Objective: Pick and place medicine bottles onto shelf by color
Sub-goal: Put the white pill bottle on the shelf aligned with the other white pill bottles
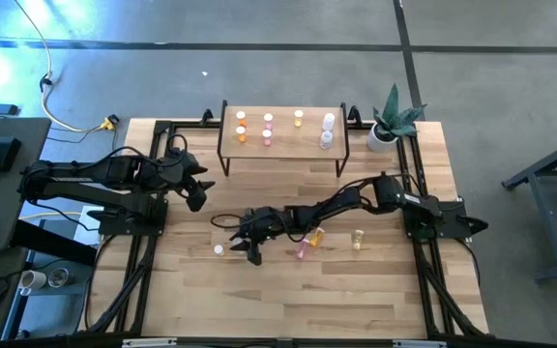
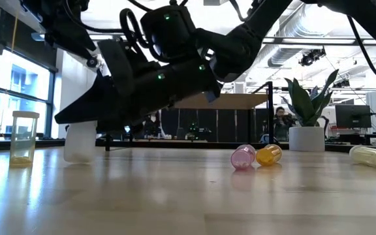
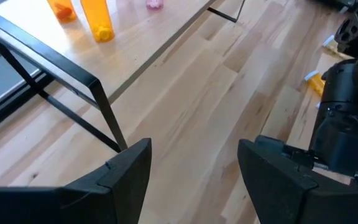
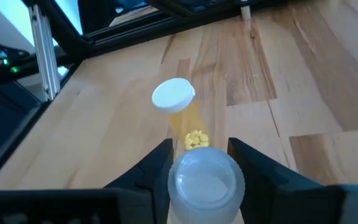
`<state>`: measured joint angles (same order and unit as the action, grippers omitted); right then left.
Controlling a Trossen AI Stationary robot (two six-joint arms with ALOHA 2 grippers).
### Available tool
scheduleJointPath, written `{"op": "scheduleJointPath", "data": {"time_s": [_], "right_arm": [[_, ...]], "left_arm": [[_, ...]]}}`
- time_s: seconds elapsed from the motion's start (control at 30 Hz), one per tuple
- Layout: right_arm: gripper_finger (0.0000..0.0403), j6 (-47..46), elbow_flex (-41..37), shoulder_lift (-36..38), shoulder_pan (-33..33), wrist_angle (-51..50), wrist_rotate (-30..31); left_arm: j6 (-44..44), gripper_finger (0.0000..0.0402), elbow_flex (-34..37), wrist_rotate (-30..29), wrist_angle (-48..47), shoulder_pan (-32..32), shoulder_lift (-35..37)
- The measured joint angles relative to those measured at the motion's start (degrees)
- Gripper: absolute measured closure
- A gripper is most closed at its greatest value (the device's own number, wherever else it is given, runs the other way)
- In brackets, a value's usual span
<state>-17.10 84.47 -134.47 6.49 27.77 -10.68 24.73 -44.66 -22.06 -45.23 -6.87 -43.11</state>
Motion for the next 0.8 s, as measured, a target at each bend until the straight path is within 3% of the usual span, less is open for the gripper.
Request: {"op": "scheduleJointPath", "data": {"time_s": [0.37,0.8], "right_arm": [[0.0283,-3.72,-0.07,6.87,0.06,-9.88,3.61],[0.0282,-10.29,-0.04,14.43,0.04,-13.03,9.19]], "left_arm": [[-7.43,0.0174,-0.02,-0.01,0.01,0.0,0.02],[-13.98,0.0174,-2.3,-2.07,0.0,-1.98,0.07]]}}
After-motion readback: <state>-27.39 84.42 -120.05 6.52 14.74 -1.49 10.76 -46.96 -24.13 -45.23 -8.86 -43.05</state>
